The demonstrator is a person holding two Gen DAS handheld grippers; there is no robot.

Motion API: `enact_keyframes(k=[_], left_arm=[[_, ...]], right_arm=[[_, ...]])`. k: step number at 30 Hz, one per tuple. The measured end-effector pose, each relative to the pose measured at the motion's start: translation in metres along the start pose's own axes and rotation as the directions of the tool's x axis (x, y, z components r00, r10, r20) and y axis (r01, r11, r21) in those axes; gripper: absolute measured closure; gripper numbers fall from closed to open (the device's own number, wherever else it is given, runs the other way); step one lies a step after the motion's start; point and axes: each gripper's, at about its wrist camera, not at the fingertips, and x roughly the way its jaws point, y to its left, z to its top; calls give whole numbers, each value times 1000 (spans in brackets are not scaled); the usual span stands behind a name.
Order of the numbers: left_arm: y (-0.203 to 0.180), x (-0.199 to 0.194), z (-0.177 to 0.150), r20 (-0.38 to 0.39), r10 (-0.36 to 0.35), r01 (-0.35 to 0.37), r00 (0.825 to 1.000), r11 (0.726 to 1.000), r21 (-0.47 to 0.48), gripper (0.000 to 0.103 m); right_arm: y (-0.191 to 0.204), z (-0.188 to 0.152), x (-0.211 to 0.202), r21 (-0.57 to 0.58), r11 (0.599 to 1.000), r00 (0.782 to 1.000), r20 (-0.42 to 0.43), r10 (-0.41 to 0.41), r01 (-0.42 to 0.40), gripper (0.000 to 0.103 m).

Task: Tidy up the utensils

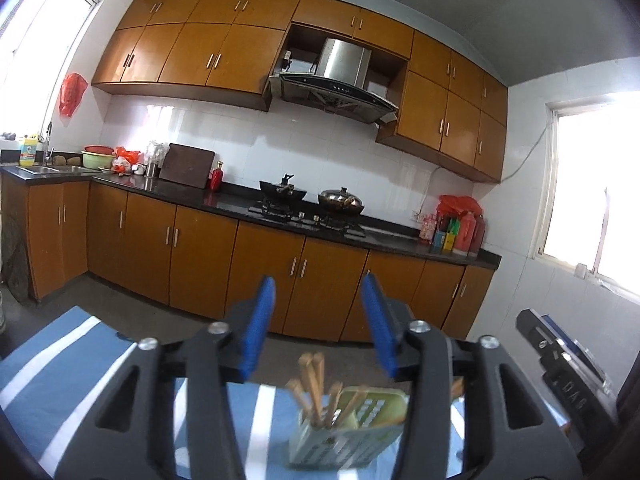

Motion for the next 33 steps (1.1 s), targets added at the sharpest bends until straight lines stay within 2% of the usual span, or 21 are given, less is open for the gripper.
enact_keyframes(k=[1, 3, 5, 8, 10, 14, 22, 28, 33], left_arm=[[3, -6, -2, -8, 1, -1, 1000, 1000, 3, 49], [13, -21, -11, -33, -4, 4, 999, 1000, 12, 34], [20, -34, -21, -50, 13, -11, 999, 999, 37, 24], [26, -52, -40, -72, 47, -41, 996, 995, 92, 10], [27, -59, -51, -87, 65, -54, 994, 991, 124, 5], [28, -75, -82, -124, 109, -85, 986, 979, 185, 4], [32, -97, -122, -161, 189, -149, 969, 962, 229, 4], [31, -98, -136, -195, 211, -159, 958, 954, 253, 4], [33, -100, -146, -220, 220, -163, 950, 954, 252, 4]], right_arm=[[-1, -3, -8, -8, 1000, 1000, -11, -5, 5, 41], [-3, -7, -17, -24, 1000, 1000, -25, -9, 9, 32], [-3, -16, -28, -53, 998, 999, -43, -18, 15, 18], [3, -35, -42, -129, 991, 997, -65, -40, 31, 6], [7, -48, -50, -171, 984, 995, -77, -57, 43, 2], [9, -69, -61, -184, 982, 989, -131, -73, 48, 2], [7, -98, -76, -144, 986, 972, -210, -108, 78, 2], [11, -123, -82, -159, 984, 959, -256, -122, 83, 2], [12, -131, -86, -166, 983, 954, -271, -126, 83, 2]])
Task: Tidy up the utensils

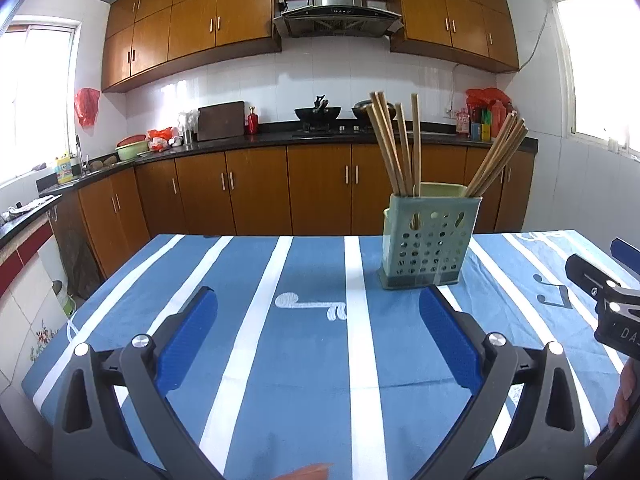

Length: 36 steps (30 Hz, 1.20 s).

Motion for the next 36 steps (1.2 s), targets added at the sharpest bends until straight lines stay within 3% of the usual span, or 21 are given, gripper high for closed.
enact_keyframes(k=[36], left_arm=[[-1, -5, 2, -7, -25, 25, 1000, 999, -23, 4]], right_arm=[[-5, 2, -6, 18, 1000, 1000, 10, -6, 6, 2]])
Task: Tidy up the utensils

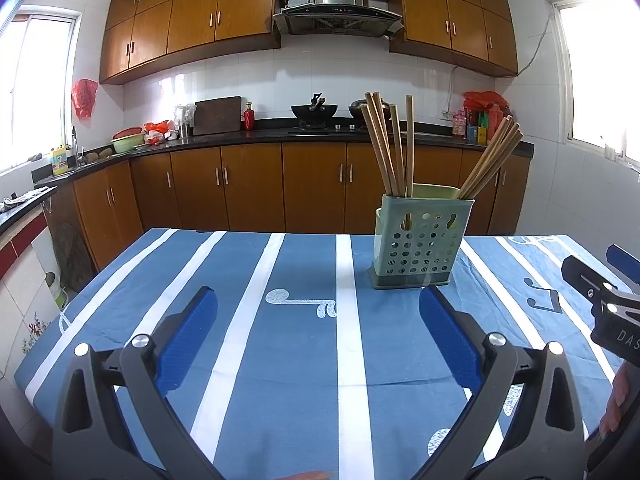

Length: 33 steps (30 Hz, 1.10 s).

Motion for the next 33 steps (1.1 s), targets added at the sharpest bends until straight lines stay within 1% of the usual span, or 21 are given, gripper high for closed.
enact_keyframes(k=[33], left_arm=[[-3, 1, 0, -3, -8, 8, 1000, 1000, 2, 4]], right_arm=[[0, -2, 3, 4, 1000, 1000, -13, 10, -10, 2]])
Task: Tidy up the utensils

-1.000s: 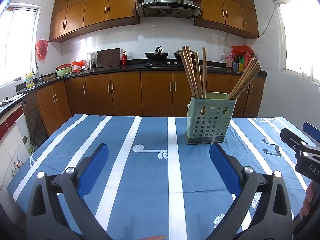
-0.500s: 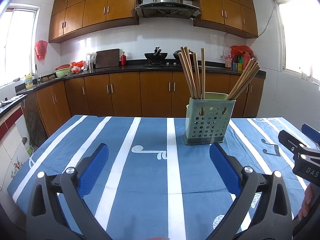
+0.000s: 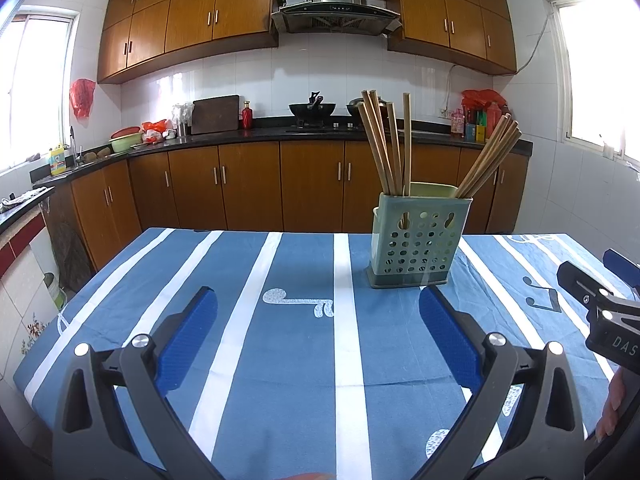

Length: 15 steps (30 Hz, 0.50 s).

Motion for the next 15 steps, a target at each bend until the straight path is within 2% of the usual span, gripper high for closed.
enact_keyframes(k=[15], left_arm=[[-1, 0, 0, -2, 0, 0, 1000, 1000, -1, 4]], right_arm=[[1, -1, 0, 2, 1000, 1000, -1, 0, 0, 2]])
